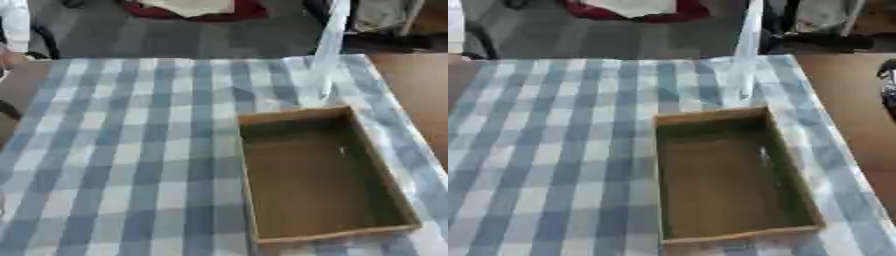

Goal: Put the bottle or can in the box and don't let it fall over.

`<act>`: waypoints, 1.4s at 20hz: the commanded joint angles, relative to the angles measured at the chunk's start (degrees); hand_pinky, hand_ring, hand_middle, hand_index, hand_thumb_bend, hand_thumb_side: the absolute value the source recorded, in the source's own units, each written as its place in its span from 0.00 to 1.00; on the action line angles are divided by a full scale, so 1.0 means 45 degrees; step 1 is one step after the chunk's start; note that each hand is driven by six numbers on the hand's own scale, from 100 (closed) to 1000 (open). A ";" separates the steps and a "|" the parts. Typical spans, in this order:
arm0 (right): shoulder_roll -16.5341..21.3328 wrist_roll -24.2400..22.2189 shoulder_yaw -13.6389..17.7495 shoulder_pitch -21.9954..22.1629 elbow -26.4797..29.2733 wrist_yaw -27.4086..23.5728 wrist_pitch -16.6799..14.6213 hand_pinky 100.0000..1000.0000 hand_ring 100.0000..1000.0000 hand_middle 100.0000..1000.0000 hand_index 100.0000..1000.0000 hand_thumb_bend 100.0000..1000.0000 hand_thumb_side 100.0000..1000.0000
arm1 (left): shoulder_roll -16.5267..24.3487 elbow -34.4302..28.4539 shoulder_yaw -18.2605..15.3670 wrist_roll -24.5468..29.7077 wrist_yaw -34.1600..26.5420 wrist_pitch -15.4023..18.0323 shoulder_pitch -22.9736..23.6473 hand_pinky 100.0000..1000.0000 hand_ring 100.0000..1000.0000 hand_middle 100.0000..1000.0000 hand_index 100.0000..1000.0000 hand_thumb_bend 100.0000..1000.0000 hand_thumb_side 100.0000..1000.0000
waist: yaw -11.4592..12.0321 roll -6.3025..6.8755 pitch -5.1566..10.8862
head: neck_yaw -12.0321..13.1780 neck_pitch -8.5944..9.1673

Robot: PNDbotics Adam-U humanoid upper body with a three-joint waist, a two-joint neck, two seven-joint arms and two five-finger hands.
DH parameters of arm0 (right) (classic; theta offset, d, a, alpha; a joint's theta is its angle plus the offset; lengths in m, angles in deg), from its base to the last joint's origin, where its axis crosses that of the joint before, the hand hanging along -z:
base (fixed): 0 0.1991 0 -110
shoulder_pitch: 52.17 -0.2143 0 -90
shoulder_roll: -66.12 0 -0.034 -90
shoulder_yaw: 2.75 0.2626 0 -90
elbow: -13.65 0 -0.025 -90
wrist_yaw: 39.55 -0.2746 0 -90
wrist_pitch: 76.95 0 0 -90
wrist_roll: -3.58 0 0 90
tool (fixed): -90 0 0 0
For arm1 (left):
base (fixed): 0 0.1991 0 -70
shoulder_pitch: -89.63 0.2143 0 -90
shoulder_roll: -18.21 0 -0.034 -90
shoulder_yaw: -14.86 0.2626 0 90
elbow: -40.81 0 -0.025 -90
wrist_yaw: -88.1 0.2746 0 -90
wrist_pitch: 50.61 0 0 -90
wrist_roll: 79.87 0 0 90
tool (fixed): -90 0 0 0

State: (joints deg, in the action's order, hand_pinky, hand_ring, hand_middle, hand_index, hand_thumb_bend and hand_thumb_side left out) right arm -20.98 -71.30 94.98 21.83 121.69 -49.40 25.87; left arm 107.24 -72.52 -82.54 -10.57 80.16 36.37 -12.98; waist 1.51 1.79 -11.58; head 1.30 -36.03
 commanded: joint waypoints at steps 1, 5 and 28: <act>0.0206 -0.0027 0.0050 -0.0118 0.0149 -0.0046 0.0000 0.92 1.00 1.00 0.90 0.00 0.48 | 0.0170 -0.0112 -0.0161 -0.0006 -0.0040 0.0031 -0.0157 0.22 0.72 0.71 0.48 0.00 0.64 | 0.0014 -0.0023 0.0165 | -0.0083 0.0212; 0.0207 -0.0037 0.0039 -0.0117 0.0132 -0.0048 0.0012 0.92 1.00 1.00 0.90 0.00 0.48 | 0.0169 -0.0106 -0.0169 0.0011 -0.0043 0.0040 -0.0162 0.21 0.72 0.71 0.48 0.00 0.64 | 0.0027 -0.0028 0.0167 | -0.0147 0.0184; 0.3099 -0.2162 -0.1090 -0.3490 -0.3927 0.0278 0.0836 0.93 1.00 1.00 0.97 0.00 0.45 | 0.0449 0.0051 -0.0245 0.0166 0.0049 -0.0012 0.0029 0.20 0.73 0.72 0.48 0.00 0.64 | 0.0117 -0.0506 0.0519 | -0.0677 -0.0051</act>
State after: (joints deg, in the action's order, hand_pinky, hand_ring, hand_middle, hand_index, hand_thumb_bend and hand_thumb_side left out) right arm -9.29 -80.54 89.97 7.17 104.78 -47.91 29.71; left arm 107.36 -71.81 -83.14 -10.07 80.23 36.31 -12.50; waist 2.05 -0.49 -10.61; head -1.46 -36.21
